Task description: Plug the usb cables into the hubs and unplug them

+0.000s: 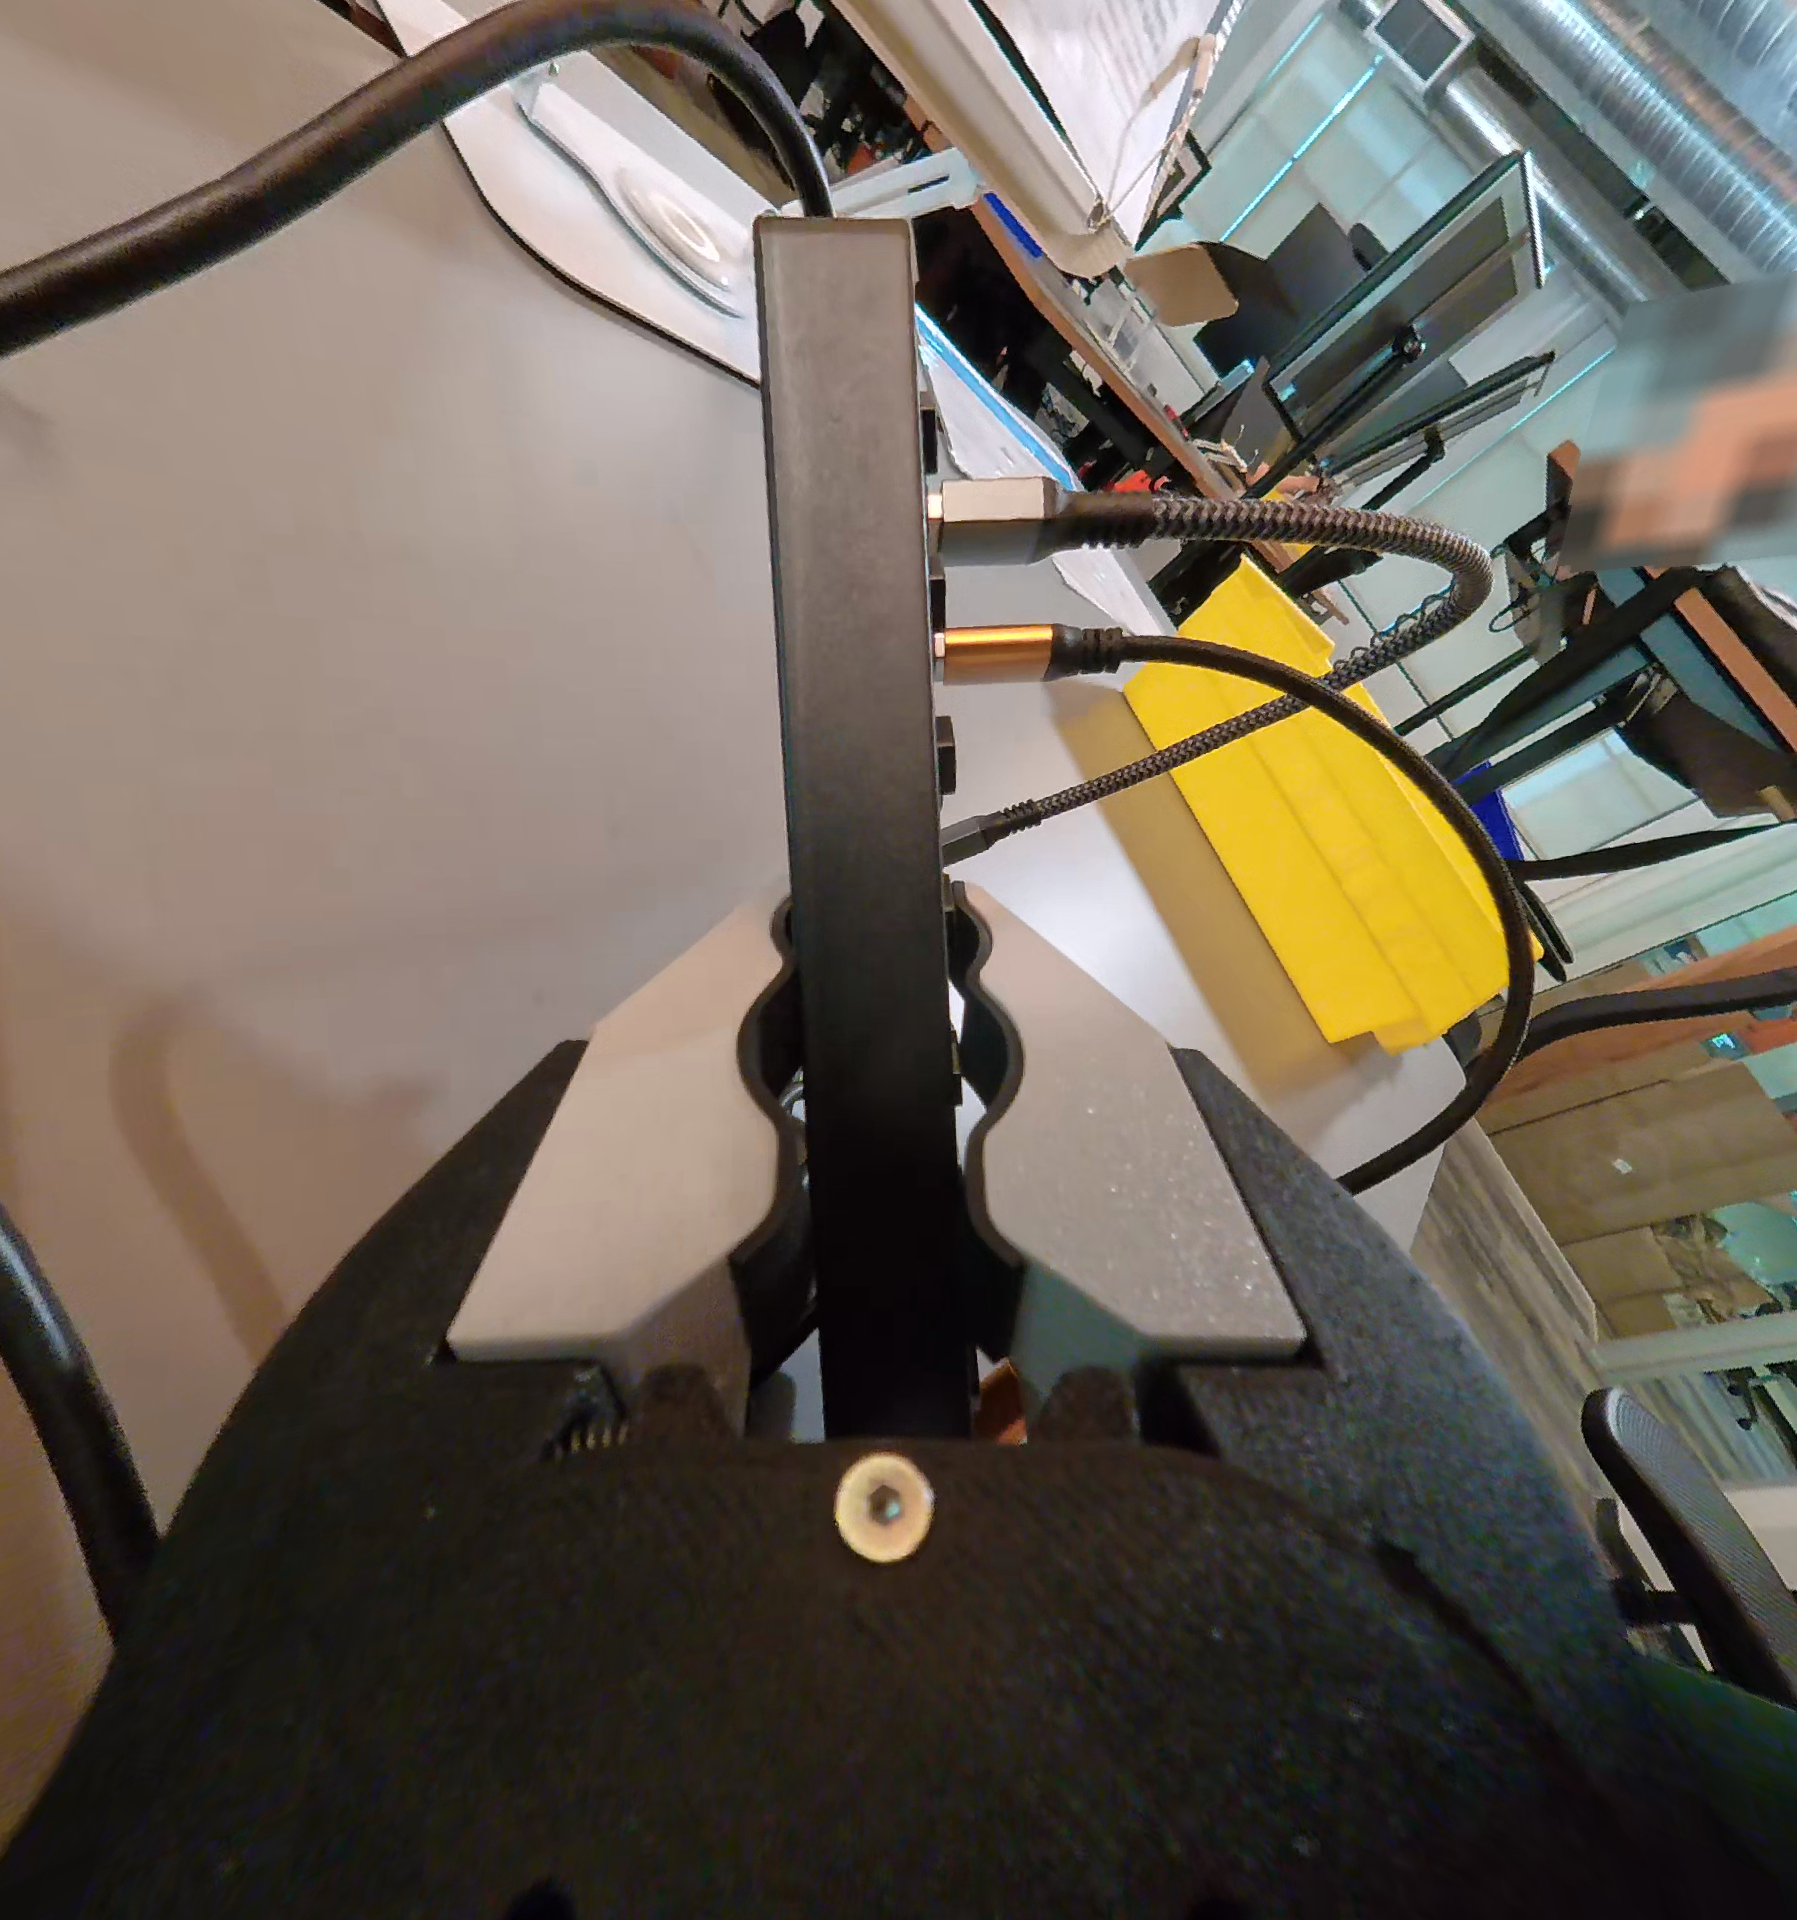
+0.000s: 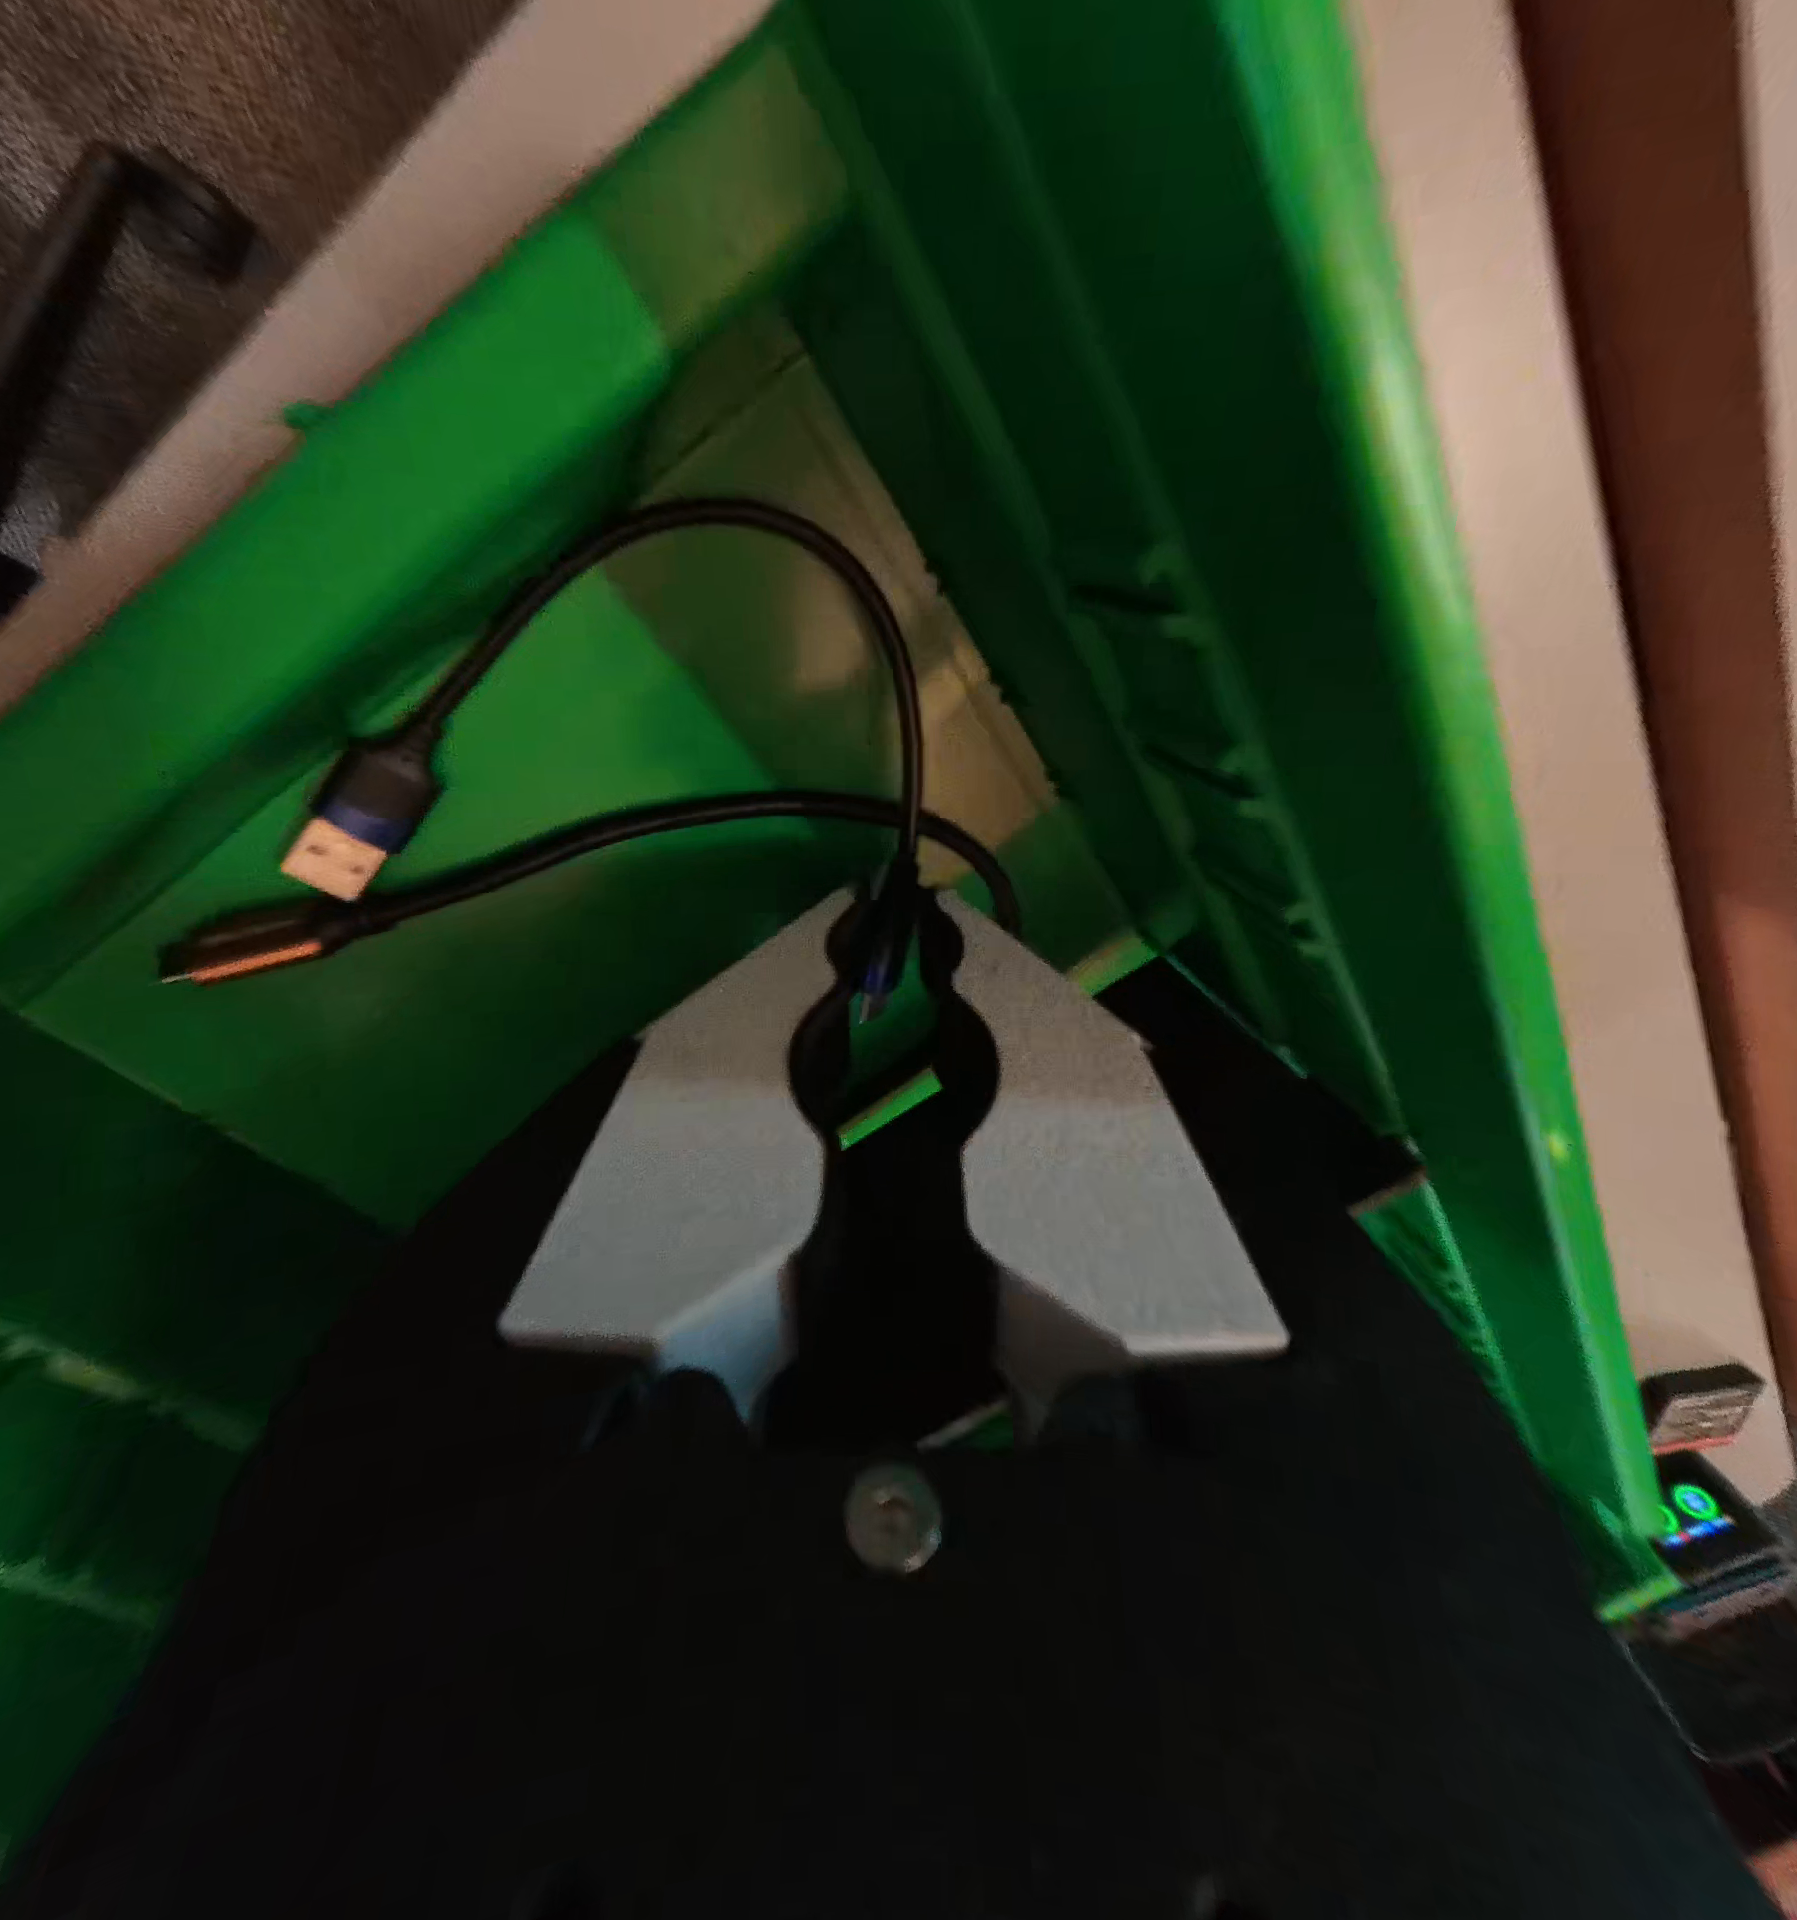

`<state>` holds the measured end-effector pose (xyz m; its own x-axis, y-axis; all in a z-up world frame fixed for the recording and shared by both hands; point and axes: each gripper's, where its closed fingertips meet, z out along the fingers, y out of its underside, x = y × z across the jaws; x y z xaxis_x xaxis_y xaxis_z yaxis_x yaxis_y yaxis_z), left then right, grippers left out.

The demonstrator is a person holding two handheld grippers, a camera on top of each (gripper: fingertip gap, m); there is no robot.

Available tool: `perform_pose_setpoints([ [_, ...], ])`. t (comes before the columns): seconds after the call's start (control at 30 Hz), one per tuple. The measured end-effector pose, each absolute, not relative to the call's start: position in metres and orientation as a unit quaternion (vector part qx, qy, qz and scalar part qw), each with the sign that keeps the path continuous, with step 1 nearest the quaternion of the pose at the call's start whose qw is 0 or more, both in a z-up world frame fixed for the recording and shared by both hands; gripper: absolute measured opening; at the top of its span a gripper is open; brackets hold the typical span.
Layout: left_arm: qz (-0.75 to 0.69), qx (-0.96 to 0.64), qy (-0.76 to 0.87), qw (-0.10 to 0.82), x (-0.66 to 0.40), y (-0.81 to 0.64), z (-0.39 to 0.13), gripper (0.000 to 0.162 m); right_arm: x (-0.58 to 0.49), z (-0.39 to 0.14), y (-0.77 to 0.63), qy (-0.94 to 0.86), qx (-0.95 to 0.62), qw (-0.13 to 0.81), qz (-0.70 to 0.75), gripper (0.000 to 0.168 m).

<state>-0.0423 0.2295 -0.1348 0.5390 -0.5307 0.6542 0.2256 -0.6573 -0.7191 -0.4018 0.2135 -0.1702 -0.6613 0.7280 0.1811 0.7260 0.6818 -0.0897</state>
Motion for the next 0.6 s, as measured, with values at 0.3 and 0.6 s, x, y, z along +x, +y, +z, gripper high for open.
perform_pose_setpoints([
  [0.3,-0.471,-0.779,0.096,0.401,-0.043,0.230,-0.135,0.022,-0.333,-0.009,0.227,-0.820,-0.487,0.261,0.148,0.008],
  [0.6,-0.474,-0.784,0.072,0.394,-0.046,0.235,-0.138,0.022,-0.094,0.061,0.255,-0.596,-0.682,0.373,0.201,0.007],
])
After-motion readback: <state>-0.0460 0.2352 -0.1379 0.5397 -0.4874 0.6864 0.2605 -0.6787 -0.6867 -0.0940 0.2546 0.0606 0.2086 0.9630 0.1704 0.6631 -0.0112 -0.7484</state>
